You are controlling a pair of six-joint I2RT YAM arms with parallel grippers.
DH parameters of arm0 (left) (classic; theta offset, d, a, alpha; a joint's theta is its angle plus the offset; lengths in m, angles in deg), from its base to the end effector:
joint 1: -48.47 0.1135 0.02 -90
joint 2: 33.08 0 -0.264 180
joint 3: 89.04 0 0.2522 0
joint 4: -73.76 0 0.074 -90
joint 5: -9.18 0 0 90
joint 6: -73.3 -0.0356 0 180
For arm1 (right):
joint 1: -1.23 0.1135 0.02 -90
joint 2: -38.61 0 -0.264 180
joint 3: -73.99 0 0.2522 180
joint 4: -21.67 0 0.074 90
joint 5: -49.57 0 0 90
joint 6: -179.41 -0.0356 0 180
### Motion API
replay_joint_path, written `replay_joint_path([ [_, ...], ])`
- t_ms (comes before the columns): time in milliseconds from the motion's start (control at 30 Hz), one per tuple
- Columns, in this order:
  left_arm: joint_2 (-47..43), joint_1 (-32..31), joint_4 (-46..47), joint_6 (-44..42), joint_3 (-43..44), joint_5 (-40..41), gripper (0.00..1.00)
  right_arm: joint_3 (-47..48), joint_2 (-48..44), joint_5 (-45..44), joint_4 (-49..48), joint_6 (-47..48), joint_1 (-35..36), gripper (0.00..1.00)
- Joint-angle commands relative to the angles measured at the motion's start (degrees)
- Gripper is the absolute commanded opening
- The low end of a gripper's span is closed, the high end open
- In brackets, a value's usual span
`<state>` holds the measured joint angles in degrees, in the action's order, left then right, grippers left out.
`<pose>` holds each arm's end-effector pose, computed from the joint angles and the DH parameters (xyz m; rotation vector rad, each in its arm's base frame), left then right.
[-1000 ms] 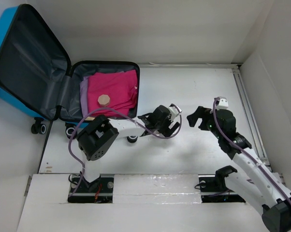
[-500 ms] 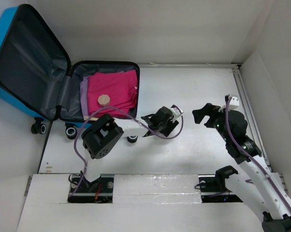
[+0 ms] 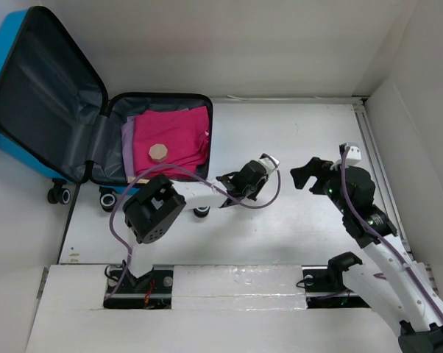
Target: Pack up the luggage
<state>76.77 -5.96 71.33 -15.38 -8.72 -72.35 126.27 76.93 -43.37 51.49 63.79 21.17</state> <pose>0.2496 -0.3400 0.1797 0.8816 1.9614 -0.4167 0.1539 0.0539 0.3081 0.1294 1.8732 0.5047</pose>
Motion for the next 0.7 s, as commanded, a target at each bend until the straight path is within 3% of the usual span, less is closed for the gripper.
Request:
replay_joint_path([
  [0,-4.6,-0.4,-6.5,3.4,0.2,3.6,0.00,0.9,-1.7,0.0,-1.6,0.8,-0.4,1.00],
  [267,-22.1,8.5,-1.8,20.1,-3.9,11.4,0.00,-1.2,-2.2,3.5,-4.3,1.4,-0.4,1.00],
  [433,-33.5,21.9,2.7,30.4,-9.7,8.7,0.00,-3.0,0.1,6.3,-6.9,0.8,0.3,1.00],
  [500,-34.2,26.6,4.4,34.7,-11.9,6.5,0.05,-3.0,1.0,6.3,-7.5,0.8,1.1,1.00],
  [600,-33.0,36.0,5.3,40.4,-13.2,-0.1,0.64,-3.0,2.7,5.8,-8.2,0.8,3.7,1.00],
  [667,-30.7,41.3,3.7,41.6,-13.2,-4.3,0.91,-2.5,3.4,5.1,-8.8,0.8,5.6,1.00],
])
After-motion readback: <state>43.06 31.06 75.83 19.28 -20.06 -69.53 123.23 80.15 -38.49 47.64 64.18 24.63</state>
